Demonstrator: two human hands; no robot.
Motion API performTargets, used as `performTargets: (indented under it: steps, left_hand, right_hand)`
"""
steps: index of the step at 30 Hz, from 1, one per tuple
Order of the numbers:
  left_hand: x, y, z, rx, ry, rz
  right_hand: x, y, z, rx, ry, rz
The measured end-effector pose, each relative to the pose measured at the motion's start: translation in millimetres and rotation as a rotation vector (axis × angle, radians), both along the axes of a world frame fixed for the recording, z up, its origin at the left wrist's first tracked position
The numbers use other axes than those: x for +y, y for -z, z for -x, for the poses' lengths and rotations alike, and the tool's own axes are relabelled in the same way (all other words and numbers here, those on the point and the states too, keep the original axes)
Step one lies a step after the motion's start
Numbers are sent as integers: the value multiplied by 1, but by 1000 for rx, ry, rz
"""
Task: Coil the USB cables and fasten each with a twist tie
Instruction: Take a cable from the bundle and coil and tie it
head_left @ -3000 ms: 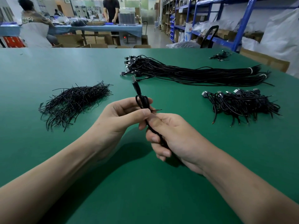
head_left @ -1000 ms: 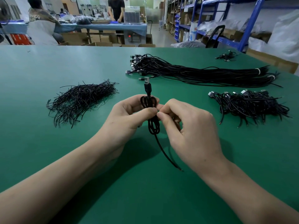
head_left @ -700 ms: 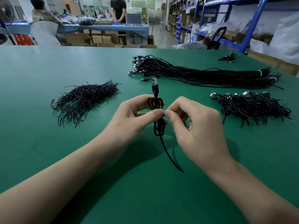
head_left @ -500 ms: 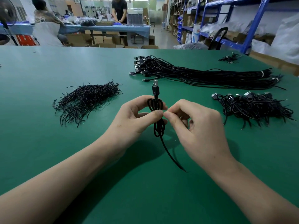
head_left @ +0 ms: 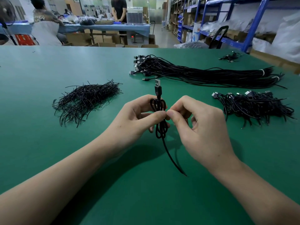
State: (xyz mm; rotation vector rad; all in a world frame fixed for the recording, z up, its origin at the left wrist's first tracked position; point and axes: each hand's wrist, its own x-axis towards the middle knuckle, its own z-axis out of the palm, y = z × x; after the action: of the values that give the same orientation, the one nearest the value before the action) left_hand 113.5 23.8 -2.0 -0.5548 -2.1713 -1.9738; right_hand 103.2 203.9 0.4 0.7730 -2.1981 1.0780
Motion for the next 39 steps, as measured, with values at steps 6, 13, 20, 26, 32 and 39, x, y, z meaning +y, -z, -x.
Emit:
performTargets:
  steps: [6,13,20,26,32,39]
  left_hand:
    - [-3,4,2,-80,12,-105]
    - [-6,9,5,-181,105,-283]
    - [-13,10,6,-241,166,-200]
    - [-7,10,3,-212,191,-129]
    - [-4,5,1,-124,77,-29]
    - [0,-2,-2,-69,60,-22]
  right_hand:
    - [0,2,5,-96,-53,33]
    - [2,1,9,-119,-79,15]
    - [3,1,8,-228,-132,-129]
    - [3,-2,6,-238,-142,-106]
    - [1,-2,5,-339,-177,-63]
    - [-1,-4,2,-331,-221,7]
